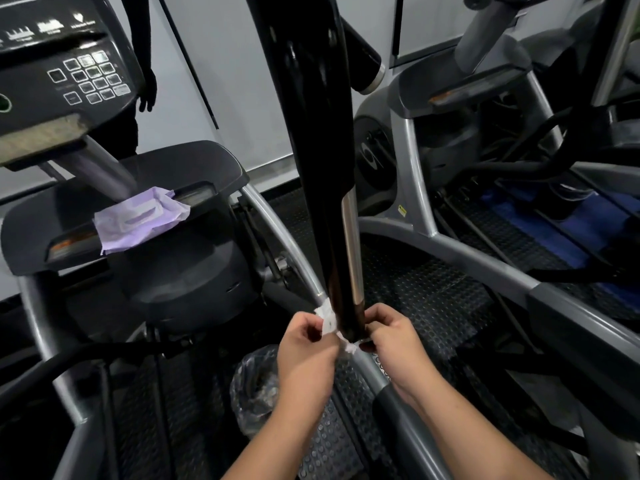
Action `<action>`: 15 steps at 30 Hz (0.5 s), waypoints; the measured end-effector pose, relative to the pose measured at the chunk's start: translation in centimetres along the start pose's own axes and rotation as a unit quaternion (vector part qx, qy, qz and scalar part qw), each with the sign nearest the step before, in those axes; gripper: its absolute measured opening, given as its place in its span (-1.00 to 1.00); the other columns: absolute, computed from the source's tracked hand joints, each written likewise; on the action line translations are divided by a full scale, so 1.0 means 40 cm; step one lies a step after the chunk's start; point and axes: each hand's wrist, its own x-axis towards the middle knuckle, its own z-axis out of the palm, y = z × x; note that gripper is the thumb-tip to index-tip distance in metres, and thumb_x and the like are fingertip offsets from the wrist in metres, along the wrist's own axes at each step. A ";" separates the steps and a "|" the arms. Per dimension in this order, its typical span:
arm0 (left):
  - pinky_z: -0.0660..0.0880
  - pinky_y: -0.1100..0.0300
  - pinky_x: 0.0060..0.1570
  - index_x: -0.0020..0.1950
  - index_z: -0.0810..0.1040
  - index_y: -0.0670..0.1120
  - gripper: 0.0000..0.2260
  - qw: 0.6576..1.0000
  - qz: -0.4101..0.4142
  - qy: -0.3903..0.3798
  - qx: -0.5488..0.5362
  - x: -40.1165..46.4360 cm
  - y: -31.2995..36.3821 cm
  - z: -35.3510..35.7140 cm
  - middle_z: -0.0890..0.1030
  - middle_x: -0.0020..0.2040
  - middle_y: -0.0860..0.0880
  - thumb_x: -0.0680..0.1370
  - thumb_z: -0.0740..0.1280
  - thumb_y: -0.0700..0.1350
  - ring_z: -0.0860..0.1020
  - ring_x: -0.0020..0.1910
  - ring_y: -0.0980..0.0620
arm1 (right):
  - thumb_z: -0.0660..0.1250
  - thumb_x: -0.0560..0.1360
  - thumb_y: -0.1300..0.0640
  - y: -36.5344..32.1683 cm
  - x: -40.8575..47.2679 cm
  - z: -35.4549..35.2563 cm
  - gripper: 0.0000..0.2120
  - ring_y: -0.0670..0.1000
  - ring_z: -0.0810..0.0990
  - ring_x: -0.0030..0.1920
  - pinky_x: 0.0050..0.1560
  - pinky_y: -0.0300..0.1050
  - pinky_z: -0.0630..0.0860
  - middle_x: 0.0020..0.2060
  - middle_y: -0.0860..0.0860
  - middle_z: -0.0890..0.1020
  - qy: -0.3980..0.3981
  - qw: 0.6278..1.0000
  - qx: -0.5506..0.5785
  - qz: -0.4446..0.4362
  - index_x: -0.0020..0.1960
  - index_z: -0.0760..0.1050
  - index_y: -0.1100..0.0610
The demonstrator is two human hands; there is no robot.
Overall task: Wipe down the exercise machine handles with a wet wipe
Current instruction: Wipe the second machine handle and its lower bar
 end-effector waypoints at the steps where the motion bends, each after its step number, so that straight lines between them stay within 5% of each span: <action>1: 0.34 0.26 -0.45 -0.26 0.49 -0.16 -0.82 1.000 -0.021 0.009 0.005 0.004 -0.011 0.003 0.48 -0.41 -0.01 0.38 0.37 -0.42 0.40 -0.48 0.14 | 0.15 0.50 0.50 0.001 0.001 0.001 -0.81 -0.15 0.54 -0.42 -0.39 -0.34 0.44 -0.32 0.14 0.61 0.001 1.000 0.002 0.000 -0.12 0.52 0.37; 4: 0.41 0.13 -0.36 -0.32 0.48 -0.10 -0.78 0.998 -0.051 0.021 -0.001 0.005 -0.018 0.005 0.52 -0.37 -0.07 0.33 0.37 -0.41 0.46 -0.40 0.04 | 0.13 0.51 0.50 -0.001 0.000 0.005 -0.75 -0.13 0.56 -0.40 -0.39 -0.32 0.47 -0.32 0.12 0.62 -0.001 1.000 0.006 0.002 -0.16 0.52 0.27; 9: 0.31 0.30 -0.48 -0.19 0.51 -0.19 -0.86 0.999 0.043 -0.004 -0.017 -0.026 0.006 0.006 0.50 -0.37 0.00 0.43 0.34 -0.41 0.36 -0.47 0.14 | 0.15 0.49 0.51 0.006 0.009 0.002 -0.83 -0.05 0.52 -0.36 -0.35 -0.24 0.46 -0.34 0.14 0.57 0.005 1.000 0.009 -0.004 -0.14 0.50 0.38; 12: 0.44 0.33 -0.20 -0.21 0.57 0.03 -0.70 0.992 0.082 -0.002 0.093 0.011 -0.027 0.001 0.55 -0.14 0.04 0.45 0.33 -0.40 0.53 -0.20 0.08 | 0.17 0.49 0.49 0.011 0.014 0.004 -0.88 0.04 0.53 -0.27 -0.27 -0.18 0.45 -0.31 0.16 0.60 0.006 1.000 0.005 -0.007 -0.12 0.48 0.42; 15: 0.41 0.40 -0.15 -0.18 0.59 0.03 -0.72 0.976 0.116 -0.013 0.184 0.031 -0.034 -0.009 0.56 -0.13 0.10 0.45 0.35 -0.38 0.56 -0.09 0.07 | 0.15 0.49 0.47 0.016 0.014 0.005 -0.81 0.08 0.55 -0.21 -0.18 -0.08 0.45 -0.26 0.19 0.63 0.008 1.000 -0.012 -0.001 -0.18 0.51 0.33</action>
